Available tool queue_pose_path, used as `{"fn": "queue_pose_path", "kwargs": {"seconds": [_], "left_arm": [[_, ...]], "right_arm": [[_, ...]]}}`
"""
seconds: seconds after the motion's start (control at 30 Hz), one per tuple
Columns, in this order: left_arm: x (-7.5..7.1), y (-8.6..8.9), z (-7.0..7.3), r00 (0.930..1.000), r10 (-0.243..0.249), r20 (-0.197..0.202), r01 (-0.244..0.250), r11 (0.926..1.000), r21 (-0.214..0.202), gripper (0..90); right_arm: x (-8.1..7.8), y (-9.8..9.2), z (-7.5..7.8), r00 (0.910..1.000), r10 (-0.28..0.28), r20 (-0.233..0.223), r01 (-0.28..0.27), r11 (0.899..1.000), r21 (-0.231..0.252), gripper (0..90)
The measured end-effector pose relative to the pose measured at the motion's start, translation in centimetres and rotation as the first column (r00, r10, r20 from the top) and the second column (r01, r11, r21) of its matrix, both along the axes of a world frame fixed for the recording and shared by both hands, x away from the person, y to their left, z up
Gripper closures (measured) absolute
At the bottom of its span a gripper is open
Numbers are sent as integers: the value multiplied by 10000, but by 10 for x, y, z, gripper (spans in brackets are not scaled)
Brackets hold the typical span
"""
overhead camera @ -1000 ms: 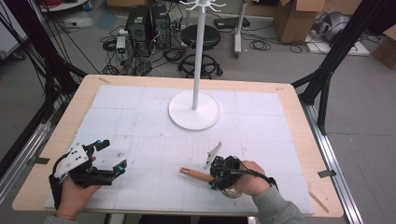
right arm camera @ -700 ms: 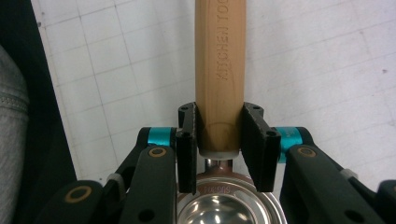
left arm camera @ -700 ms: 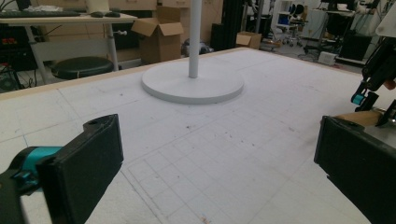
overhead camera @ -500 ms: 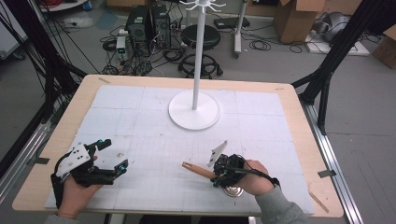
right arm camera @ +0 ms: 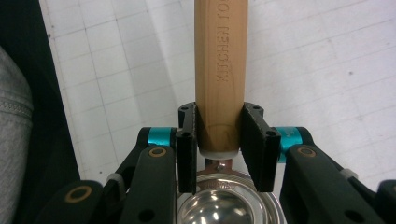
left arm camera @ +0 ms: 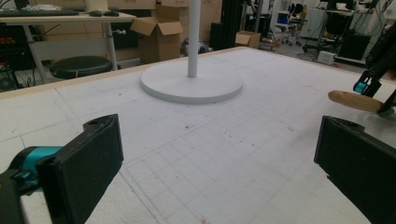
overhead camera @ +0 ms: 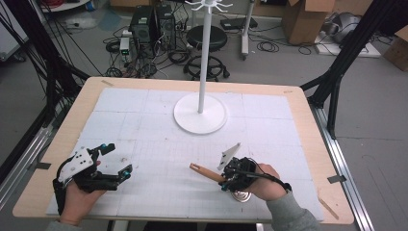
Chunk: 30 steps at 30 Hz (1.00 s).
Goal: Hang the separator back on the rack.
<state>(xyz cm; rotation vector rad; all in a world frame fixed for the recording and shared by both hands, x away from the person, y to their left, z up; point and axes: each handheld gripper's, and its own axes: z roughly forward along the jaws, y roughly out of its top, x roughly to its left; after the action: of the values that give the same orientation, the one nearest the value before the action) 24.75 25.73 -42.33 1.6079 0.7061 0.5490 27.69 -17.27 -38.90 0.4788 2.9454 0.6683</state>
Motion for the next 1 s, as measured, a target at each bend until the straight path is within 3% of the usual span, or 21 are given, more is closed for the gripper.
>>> {"fn": "queue_pose_path", "kwargs": {"seconds": [0.57,1.0], "left_arm": [[0,0,0,10000,26,-7,-26,10000,-77,18],[-1,0,0,10000,51,13,-51,10000,-75,18]], "right_arm": [[3,-26,14,9980,-518,353,472,9916,1208,691],[8,-48,26,9910,-1206,589,1013,9600,2611,691]]}}
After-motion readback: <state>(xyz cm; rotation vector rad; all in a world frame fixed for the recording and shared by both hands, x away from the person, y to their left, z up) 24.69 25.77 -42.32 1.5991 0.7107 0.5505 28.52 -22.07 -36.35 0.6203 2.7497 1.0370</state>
